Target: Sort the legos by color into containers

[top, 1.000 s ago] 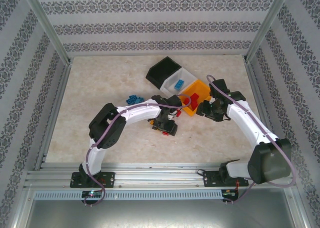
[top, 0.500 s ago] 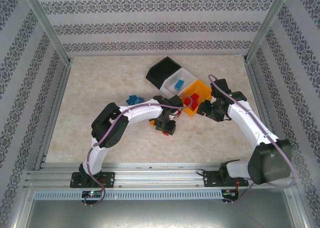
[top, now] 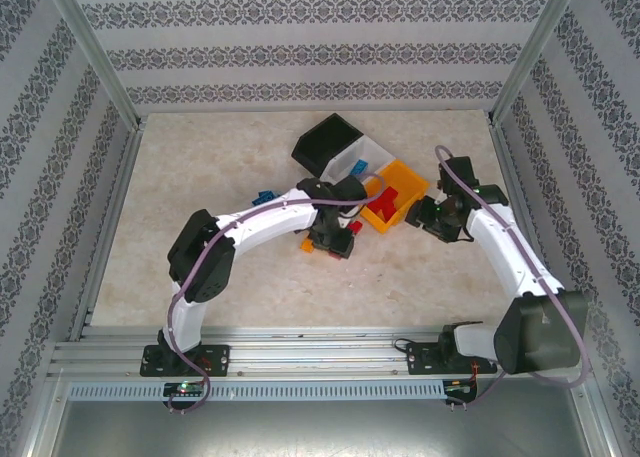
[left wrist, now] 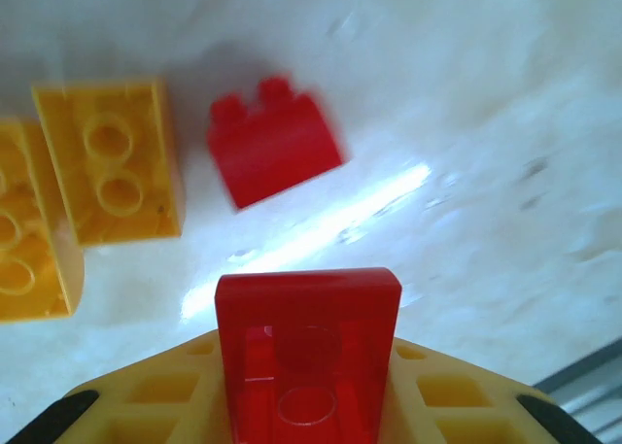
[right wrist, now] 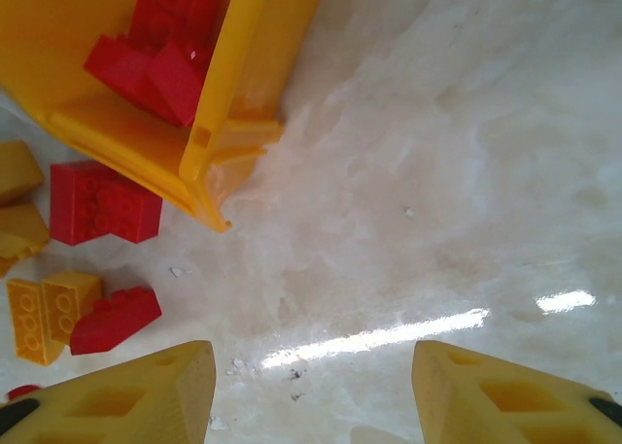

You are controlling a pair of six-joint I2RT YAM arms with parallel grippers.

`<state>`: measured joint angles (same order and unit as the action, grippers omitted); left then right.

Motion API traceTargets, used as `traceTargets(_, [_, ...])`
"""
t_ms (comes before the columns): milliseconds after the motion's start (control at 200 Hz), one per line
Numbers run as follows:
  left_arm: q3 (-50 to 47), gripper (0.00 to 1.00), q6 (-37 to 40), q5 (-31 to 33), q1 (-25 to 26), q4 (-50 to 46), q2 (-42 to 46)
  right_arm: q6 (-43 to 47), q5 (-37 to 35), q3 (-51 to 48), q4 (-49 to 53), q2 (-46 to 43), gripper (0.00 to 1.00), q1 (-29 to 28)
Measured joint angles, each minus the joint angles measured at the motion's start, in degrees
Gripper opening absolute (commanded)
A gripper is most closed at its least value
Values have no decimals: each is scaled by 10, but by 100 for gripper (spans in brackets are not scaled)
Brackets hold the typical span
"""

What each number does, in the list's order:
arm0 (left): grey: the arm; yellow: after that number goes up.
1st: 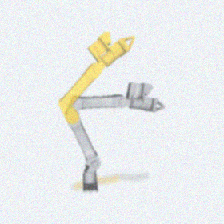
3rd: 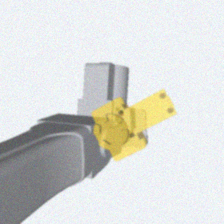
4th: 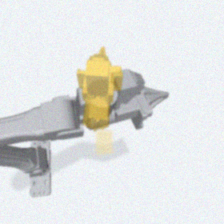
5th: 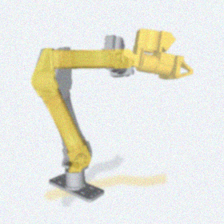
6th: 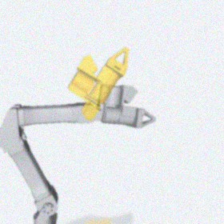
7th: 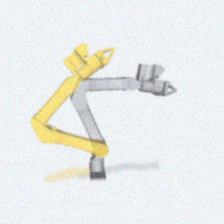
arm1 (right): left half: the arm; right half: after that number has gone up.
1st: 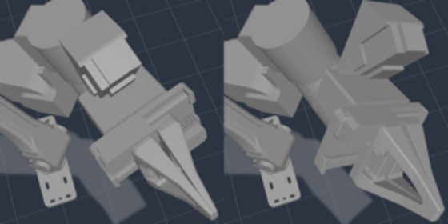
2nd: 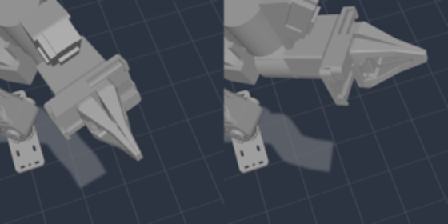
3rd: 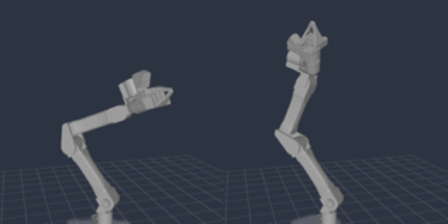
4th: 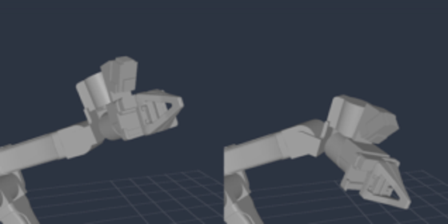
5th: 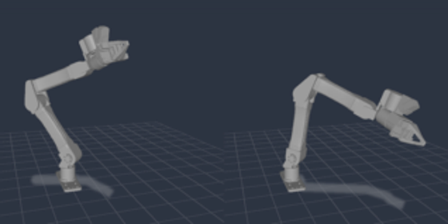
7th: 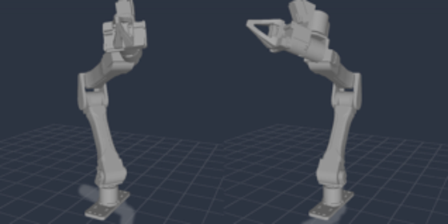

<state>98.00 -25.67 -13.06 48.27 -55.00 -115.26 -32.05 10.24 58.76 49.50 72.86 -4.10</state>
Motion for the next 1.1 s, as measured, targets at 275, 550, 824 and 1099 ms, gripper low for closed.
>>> traceTargets(275, [368,34,4,-13,-17,-39,-149,5,9,-34,19,-77,56,25])
traceTargets(550, [551,37,-6,-34,-38,-47,-342,-6,20,-58,30,-130,56,25])
traceTargets(824, [551,60,-26,-49,-52,-10,-361,-9,35,-69,30,-152,56,25])
traceTargets(1099, [434,66,10,0,-52,-44,-241,-10,49,-75,17,-98,56,-19])
